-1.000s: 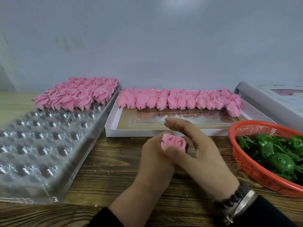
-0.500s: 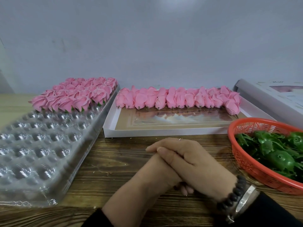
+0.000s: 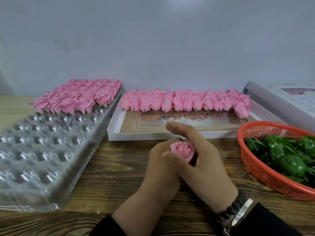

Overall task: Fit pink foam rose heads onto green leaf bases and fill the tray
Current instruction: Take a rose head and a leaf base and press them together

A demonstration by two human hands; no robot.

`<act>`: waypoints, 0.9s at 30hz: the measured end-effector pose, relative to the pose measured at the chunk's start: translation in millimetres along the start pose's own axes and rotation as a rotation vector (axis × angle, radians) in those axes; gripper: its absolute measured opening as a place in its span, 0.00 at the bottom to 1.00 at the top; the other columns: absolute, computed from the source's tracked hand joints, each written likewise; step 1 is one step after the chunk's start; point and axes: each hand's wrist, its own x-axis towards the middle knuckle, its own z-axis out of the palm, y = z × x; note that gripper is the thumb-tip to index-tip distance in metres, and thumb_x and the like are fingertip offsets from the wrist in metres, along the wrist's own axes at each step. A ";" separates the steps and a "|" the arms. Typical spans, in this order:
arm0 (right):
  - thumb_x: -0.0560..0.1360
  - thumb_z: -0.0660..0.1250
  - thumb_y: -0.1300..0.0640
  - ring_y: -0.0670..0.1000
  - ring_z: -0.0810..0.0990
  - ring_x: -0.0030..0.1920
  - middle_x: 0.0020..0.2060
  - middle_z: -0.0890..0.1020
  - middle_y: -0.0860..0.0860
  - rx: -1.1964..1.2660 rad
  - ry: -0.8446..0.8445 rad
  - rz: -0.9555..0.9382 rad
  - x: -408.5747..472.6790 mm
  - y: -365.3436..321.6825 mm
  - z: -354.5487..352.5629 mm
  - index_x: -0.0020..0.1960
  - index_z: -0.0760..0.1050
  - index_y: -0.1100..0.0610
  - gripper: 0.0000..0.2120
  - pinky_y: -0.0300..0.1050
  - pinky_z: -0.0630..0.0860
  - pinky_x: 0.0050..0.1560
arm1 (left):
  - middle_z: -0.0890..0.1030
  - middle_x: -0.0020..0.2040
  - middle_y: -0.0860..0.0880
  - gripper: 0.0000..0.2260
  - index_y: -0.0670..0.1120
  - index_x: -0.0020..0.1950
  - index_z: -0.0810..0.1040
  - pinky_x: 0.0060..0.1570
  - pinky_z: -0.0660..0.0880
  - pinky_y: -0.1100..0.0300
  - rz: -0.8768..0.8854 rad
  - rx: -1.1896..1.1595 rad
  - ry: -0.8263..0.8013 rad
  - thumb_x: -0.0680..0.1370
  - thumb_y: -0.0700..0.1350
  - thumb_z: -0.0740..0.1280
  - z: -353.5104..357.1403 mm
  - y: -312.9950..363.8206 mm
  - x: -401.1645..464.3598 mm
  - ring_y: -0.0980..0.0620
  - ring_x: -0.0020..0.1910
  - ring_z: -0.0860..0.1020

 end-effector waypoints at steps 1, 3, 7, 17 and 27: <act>0.61 0.59 0.23 0.36 0.74 0.59 0.57 0.77 0.35 -0.010 0.032 -0.010 -0.1 -0.3 1.5 0.58 0.71 0.37 0.31 0.37 0.72 0.58 | 0.75 0.31 0.51 0.09 0.40 0.36 0.75 0.32 0.71 0.74 -0.020 0.001 0.008 0.74 0.30 0.65 2.1 0.5 -0.6 0.63 0.30 0.74; 0.65 0.57 0.27 0.36 0.75 0.58 0.55 0.79 0.36 -0.020 0.085 -0.006 0.1 1.0 3.0 0.57 0.73 0.39 0.26 0.37 0.72 0.58 | 0.77 0.32 0.56 0.16 0.47 0.38 0.74 0.36 0.72 0.75 -0.046 -0.083 0.004 0.75 0.27 0.60 6.8 0.2 -1.2 0.67 0.33 0.77; 0.65 0.60 0.35 0.35 0.79 0.50 0.47 0.82 0.39 0.008 0.096 0.038 0.6 3.0 3.2 0.53 0.78 0.45 0.22 0.31 0.73 0.52 | 0.78 0.33 0.46 0.10 0.35 0.41 0.75 0.35 0.76 0.66 -0.076 -0.306 0.005 0.76 0.27 0.57 10.8 0.3 1.1 0.57 0.33 0.78; 0.57 0.67 0.33 0.36 0.79 0.48 0.46 0.82 0.37 0.029 -0.214 0.139 9.2 1.9 -13.8 0.54 0.74 0.38 0.26 0.31 0.74 0.49 | 0.76 0.31 0.46 0.06 0.40 0.32 0.76 0.34 0.72 0.61 0.049 -0.334 0.038 0.66 0.40 0.69 4.4 -3.0 0.7 0.52 0.33 0.74; 0.58 0.74 0.41 0.35 0.76 0.56 0.52 0.81 0.39 0.080 -0.093 0.078 7.3 7.5 -21.1 0.57 0.73 0.42 0.29 0.30 0.70 0.57 | 0.81 0.30 0.53 0.08 0.45 0.36 0.80 0.32 0.72 0.72 0.007 -0.029 0.185 0.71 0.33 0.70 -6.8 3.4 5.3 0.60 0.31 0.78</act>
